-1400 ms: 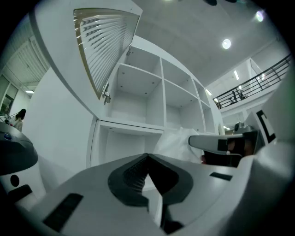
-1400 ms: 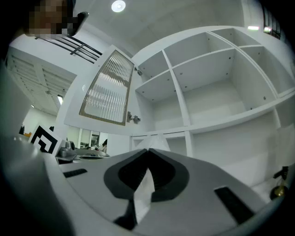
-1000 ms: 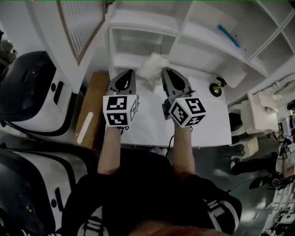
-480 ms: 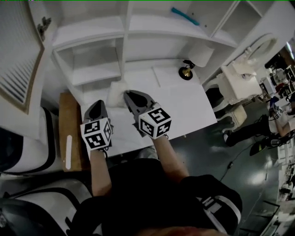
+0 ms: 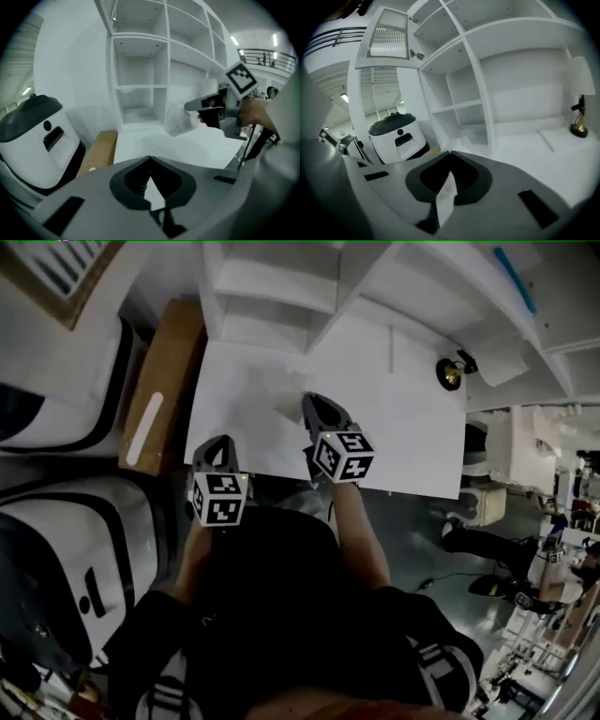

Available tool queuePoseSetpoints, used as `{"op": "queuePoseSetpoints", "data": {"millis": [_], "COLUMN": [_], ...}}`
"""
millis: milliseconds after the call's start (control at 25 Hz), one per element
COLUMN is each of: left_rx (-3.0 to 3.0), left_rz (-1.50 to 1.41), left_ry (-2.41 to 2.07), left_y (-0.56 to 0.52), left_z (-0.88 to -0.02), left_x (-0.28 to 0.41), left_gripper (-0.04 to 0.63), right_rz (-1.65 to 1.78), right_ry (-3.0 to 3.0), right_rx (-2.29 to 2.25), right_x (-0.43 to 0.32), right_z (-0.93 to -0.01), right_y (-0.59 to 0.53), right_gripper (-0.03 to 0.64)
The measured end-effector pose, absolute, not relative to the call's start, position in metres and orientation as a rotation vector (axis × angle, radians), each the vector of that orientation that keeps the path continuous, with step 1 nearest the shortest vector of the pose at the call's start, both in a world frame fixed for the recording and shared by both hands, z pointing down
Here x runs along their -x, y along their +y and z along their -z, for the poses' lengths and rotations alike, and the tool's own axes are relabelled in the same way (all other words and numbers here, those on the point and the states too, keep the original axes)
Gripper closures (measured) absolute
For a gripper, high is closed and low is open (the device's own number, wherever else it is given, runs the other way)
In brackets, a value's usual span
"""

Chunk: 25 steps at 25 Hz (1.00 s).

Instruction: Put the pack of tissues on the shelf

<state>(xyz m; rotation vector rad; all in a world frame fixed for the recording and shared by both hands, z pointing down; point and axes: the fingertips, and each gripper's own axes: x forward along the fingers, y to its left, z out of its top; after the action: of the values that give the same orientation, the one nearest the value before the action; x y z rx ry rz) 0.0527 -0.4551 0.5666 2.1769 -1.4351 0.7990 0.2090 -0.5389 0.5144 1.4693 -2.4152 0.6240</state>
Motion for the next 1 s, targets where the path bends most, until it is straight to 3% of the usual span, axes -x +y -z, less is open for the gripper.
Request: {"op": "queuePoseSetpoints", "data": {"millis": [120,280,360,400,520,680,760,880,1000], "left_rx": [-2.137,-2.120,-2.056,-2.014,-1.882,-1.832,-1.912,-2.100,-1.951], "left_rz": [-0.740,-0.667,-0.640,-0.641,-0.703,-0.817,-0.875,-1.029,-1.222], "left_ry": [-1.444,-1.508,-1.524,-1.518,-1.473,-1.377,-1.299,-1.020,-0.743], "left_y": [-0.431,-0.413,-0.398,-0.388,-0.354,-0.321,-0.311,-0.273,-0.166], "left_z": [-0.564,-0.548,-0.557,-0.567,-0.609,-0.655,-0.678,-0.750,-0.818], "left_x": [-0.033,0.002,0.024,0.036,0.073,0.091,0.084,0.039,0.016], "left_gripper": [0.585,0.585,0.584,0.586,0.586,0.586,0.586,0.586,0.586], "right_rz": [-0.624,-0.632,-0.850,-0.961,-1.096,-1.022,-0.994,-1.061,-1.054], "right_ry": [-2.446,-2.316,-2.261,-2.252,-2.276,-2.202,-2.124,-1.932,-1.722], "right_rx": [-1.456,-1.780,-1.893,-1.896,-1.719,-1.467,-1.413,-1.300,-1.187], "right_x": [-0.176,-0.180,-0.188,-0.188,-0.172,-0.191,-0.214,-0.250,-0.283], "right_z": [-0.530,-0.525,-0.543,-0.556,-0.595,-0.627,-0.641,-0.682,-0.736], "right_y": [-0.581,-0.673,-0.685,-0.675,-0.599,-0.466,-0.401,-0.288,-0.169], "right_gripper": [0.597,0.581,0.424,0.413,0.421,0.471,0.567,0.577,0.589]}}
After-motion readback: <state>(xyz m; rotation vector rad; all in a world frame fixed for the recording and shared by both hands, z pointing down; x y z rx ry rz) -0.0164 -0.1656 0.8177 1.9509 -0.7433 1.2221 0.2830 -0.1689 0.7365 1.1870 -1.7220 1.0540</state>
